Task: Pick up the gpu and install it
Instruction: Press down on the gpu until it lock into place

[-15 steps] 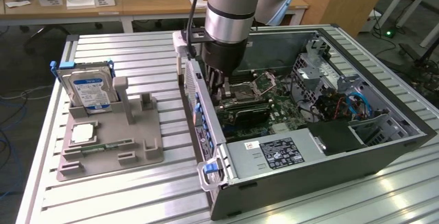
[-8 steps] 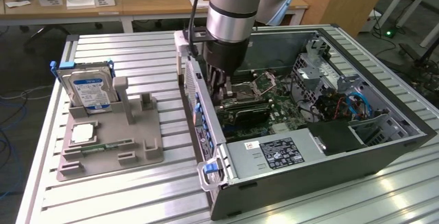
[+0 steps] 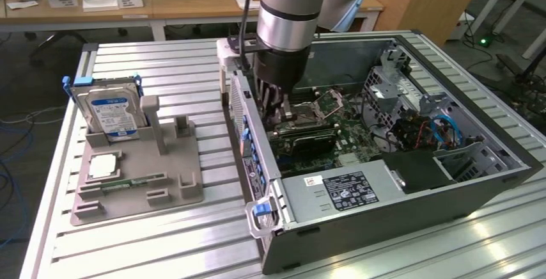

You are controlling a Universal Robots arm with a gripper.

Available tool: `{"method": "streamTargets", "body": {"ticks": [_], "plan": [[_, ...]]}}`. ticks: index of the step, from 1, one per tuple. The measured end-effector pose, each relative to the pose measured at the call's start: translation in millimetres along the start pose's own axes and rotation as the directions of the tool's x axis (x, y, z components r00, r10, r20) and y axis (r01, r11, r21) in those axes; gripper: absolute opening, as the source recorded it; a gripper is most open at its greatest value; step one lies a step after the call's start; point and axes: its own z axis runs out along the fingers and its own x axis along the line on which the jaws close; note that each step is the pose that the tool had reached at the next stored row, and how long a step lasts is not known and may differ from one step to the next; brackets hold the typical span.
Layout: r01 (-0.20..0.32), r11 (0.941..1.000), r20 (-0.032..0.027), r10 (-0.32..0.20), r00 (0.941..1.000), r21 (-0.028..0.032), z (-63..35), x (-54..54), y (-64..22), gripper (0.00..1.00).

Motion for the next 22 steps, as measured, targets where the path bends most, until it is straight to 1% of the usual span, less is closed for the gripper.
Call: {"method": "streamTargets", "body": {"ticks": [6, 10, 15, 22], "plan": [[0.010, 1.0000, -0.0041, -0.010, 0.9999, -0.0005, -3.2, -3.7, -0.2, 0.11], [0.009, 1.0000, -0.0041, -0.009, 0.9999, -0.0004, -6.4, -3.8, 0.1, 0.11], [0.010, 1.0000, -0.0044, -0.010, 0.9999, 0.0020, -6.4, -4.0, 3.8, 0.11], [0.009, 1.0000, -0.0044, -0.009, 0.9999, 0.0020, -6.5, -2.2, 4.1, 0.11]]}}
